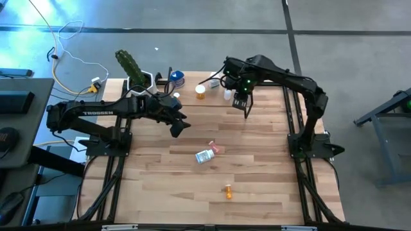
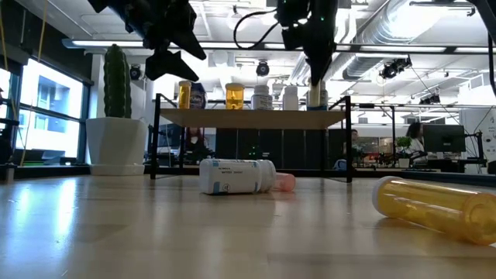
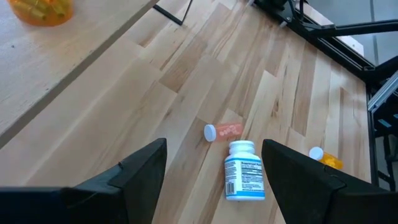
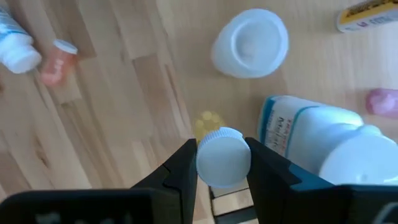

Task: Pick and place medicine bottles onto shelf by color
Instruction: Put the yellow pill bottle on the shelf

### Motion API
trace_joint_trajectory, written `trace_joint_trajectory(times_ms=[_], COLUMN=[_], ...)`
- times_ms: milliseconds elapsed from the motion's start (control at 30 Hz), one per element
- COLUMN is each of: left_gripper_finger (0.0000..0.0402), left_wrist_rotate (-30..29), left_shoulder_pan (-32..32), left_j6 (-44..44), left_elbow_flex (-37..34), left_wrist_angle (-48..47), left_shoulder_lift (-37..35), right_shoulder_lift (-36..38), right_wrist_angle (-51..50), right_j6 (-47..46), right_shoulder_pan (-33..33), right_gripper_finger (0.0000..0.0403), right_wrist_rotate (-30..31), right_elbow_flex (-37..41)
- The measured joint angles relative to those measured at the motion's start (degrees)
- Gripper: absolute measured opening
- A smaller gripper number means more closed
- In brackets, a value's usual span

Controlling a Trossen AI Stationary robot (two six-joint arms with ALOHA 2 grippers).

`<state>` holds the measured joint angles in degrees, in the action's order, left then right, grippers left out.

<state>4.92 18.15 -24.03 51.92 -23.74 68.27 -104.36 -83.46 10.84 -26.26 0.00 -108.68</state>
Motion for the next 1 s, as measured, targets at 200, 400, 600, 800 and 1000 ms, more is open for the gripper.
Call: trace_joint_trajectory(times_ms=[200, 400, 600, 800, 1000], left_gripper_finger=[0.0254, 0.0254, 0.0254, 0.0254, 0.0254], left_wrist_rotate=[-0.21, -0.21, -0.21, -0.21, -0.21], left_shoulder_pan=[0.0, 0.0, 0.0, 0.0, 0.0], left_j6=[0.0, 0.0, 0.01, 0.07, 0.13], left_elbow_flex=[0.0, 0.0, 0.0, 0.0, 0.0], left_wrist_angle=[0.01, 0.01, 0.01, 0.01, 0.01], left_shoulder_lift=[0.0, 0.0, 0.0, 0.0, 0.0], right_shoulder_lift=[-1.73, -1.94, -1.94, -1.94, -1.94], right_wrist_angle=[0.0, 0.04, 0.04, 0.45, 0.57], right_j6=[1.68, 1.7, 2.49, 2.73, 2.05], right_shoulder_pan=[0.0, 0.0, 0.0, 0.0, -0.02], right_gripper_finger=[0.0101, 0.0101, 0.0117, 0.014, 0.0164], right_wrist_rotate=[1.08, 1.1, 3.03, 5.93, 5.93], right_elbow_flex=[0.0, 0.0, 0.0, 0.0, 0.0])
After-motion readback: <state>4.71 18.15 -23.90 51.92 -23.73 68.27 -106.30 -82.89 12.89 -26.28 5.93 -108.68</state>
